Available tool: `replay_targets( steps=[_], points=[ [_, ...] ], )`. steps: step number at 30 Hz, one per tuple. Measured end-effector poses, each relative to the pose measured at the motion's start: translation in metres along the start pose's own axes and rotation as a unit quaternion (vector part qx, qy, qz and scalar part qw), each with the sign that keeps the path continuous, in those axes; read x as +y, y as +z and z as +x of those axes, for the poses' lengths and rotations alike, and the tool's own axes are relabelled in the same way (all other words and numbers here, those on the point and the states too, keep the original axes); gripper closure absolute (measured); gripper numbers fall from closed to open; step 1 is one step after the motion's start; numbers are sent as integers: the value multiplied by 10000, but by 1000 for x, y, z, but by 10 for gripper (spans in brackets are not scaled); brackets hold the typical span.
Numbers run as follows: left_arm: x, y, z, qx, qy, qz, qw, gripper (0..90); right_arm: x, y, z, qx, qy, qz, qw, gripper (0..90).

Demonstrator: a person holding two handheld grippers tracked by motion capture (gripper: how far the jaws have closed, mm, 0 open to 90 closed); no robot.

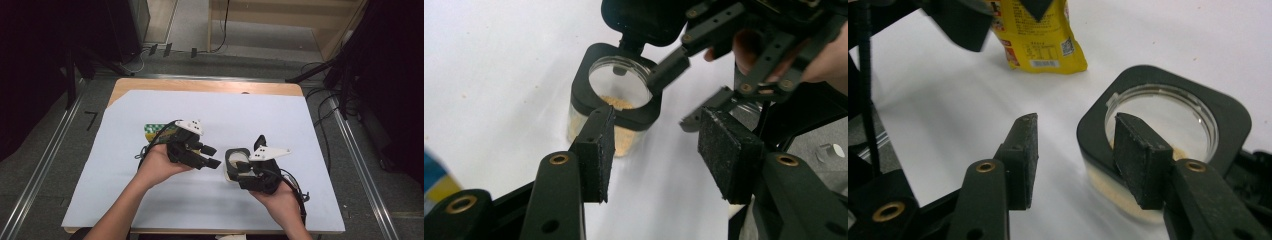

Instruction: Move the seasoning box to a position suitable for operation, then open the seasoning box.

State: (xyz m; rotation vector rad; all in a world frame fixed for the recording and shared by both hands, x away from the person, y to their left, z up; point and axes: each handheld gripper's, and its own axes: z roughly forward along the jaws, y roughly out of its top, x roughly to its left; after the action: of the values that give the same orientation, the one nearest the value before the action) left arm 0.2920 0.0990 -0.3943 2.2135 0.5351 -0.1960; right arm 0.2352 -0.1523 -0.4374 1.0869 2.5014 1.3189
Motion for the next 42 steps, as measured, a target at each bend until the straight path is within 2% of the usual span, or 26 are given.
replay_targets(
  steps=[2, 6, 10, 13, 15, 17, 27, 31, 42],
  points=[
    [-3, -7, 0, 14, 21, -28, 10000, 493, 4, 4, 1, -7, -48, -2, 10000, 533],
    [-10, -17, 1, 46, -96, -76, 9999, 489, 13, 12, 1, 0, -112, -6, 9999, 524],
    [-15, -25, 3, 139, -104, -70, 9998, 488, 17, 22, 2, 33, -124, 11, 9999, 528],
    [-17, -31, 5, 118, -145, -100, 9998, 483, 18, 26, 4, 56, -165, 12, 9998, 521],
    [-17, -36, 5, 63, -202, -90, 9997, 472, 16, 27, 4, 60, -257, -16, 9996, 508],
    [-17, -42, 5, 136, -159, -130, 9997, 468, 15, 26, 4, 80, -293, -53, 9995, 506],
    [-35, -68, 12, 363, -343, -270, 9984, 479, 17, 25, 4, 145, -269, -113, 9995, 501],
    [-42, -74, 12, 443, -343, -272, 9981, 499, 20, 26, 6, 181, -332, -108, 9992, 497],
    [-53, -89, 14, 439, -490, -293, 9974, 491, 24, 29, 8, 231, -347, -99, 9991, 482]
  ],
)
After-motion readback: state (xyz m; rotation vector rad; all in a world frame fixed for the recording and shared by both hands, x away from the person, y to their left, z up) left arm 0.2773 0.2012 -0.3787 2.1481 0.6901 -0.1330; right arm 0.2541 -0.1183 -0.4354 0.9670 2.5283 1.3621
